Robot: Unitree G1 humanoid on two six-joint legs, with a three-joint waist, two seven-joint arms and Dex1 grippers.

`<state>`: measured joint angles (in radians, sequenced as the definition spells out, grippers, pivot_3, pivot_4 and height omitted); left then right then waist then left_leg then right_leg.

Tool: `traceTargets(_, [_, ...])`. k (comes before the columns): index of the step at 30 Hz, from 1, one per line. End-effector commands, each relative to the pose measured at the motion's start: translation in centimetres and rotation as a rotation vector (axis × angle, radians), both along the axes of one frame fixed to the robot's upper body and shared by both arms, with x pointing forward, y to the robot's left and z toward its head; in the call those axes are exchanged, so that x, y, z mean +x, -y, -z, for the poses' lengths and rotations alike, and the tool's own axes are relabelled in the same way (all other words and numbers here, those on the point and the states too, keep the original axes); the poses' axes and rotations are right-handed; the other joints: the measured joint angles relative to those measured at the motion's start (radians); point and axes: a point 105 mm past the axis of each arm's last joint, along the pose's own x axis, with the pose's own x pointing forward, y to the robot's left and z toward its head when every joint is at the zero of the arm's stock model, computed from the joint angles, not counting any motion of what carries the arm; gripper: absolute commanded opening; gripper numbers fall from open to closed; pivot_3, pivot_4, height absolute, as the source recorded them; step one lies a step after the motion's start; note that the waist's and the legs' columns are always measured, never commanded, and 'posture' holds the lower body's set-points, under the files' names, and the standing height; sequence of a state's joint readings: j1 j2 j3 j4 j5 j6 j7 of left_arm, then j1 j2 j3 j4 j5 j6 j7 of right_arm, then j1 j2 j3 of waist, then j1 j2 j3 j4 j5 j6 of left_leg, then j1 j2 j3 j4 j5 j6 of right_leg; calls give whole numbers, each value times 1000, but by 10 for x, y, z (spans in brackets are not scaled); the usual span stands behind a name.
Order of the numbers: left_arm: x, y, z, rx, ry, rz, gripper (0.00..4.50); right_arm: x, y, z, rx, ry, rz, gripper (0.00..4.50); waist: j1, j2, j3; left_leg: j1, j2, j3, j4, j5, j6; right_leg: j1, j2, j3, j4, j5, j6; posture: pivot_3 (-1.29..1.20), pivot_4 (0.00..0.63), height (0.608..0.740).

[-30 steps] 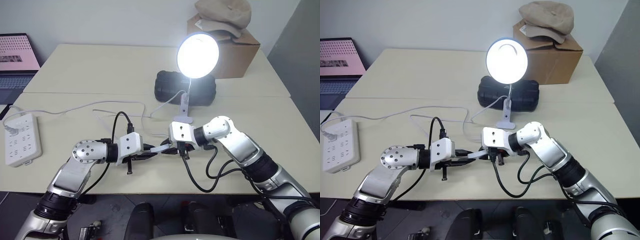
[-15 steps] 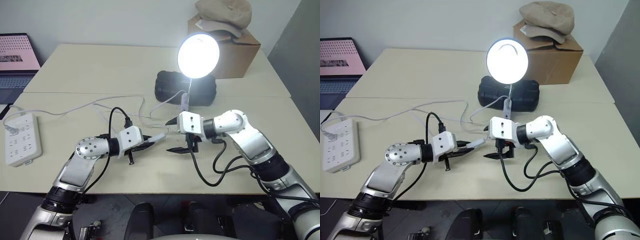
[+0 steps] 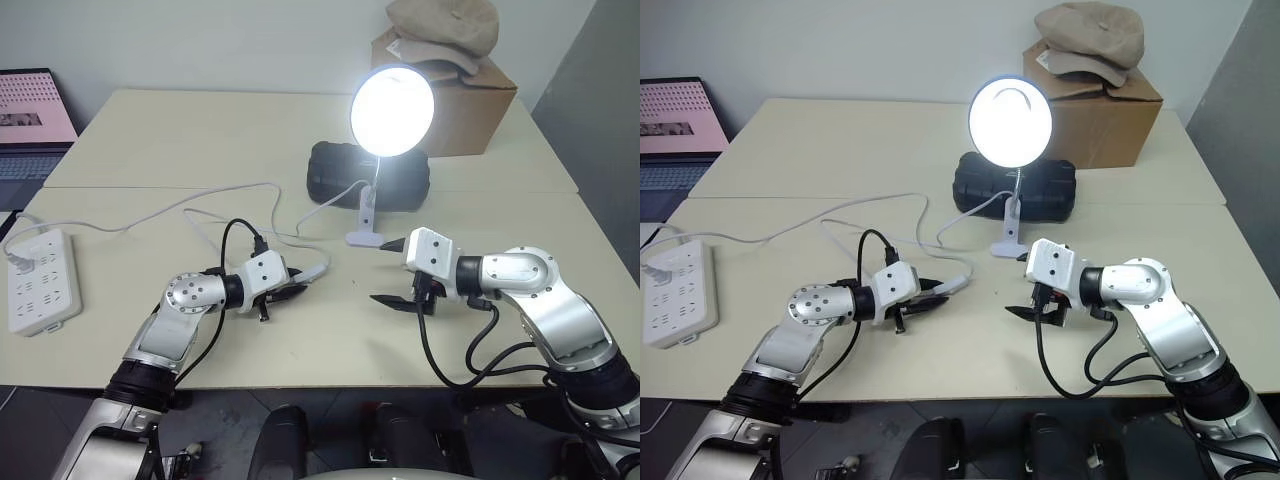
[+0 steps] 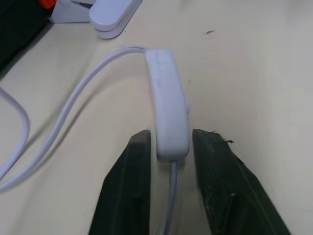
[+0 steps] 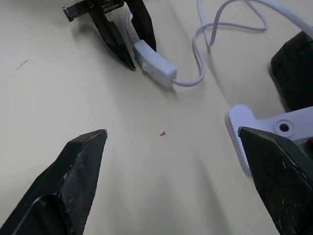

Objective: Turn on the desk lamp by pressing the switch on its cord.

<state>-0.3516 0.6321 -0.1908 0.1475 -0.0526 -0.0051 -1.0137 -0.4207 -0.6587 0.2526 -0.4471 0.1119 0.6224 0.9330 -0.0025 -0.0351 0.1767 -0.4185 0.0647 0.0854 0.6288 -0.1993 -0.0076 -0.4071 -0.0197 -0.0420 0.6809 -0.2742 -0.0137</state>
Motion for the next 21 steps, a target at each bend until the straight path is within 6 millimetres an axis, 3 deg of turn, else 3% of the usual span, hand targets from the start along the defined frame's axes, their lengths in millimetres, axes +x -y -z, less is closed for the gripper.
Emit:
traceTargets(1, [-11, -8, -14, -25, 2, 37, 2510, 0, 2, -15, 25, 58, 11, 4500, -1, 0, 0, 0, 0, 0, 0, 0, 0, 0, 0, 0, 0, 0, 0, 0, 150, 740])
traceTargets(7, [-39, -40, -20, 13, -11, -33, 3642, 3, 11, -16, 29, 61, 21, 4500, -4, 0, 0, 0, 1, 0, -1, 0, 0, -1, 0, 0, 0, -1, -1, 0, 150, 740])
traceTargets(14, [-77, -78, -31, -13, -8, -261, 3642, 6, 30, -23, 69, 101, 12, 4500, -3, 1, 1, 0, 1, 0, -1, 0, 0, 0, -1, 0, -1, -1, -1, 0, 150, 740])
traceTargets(21, [-95, -91, -43, -72, -6, -373, 3642, 2, 53, -23, 63, 124, -8, 4500, 7, 0, 1, 1, 0, -2, -1, 0, 0, 1, -1, -2, -1, -1, -2, 0, 150, 740])
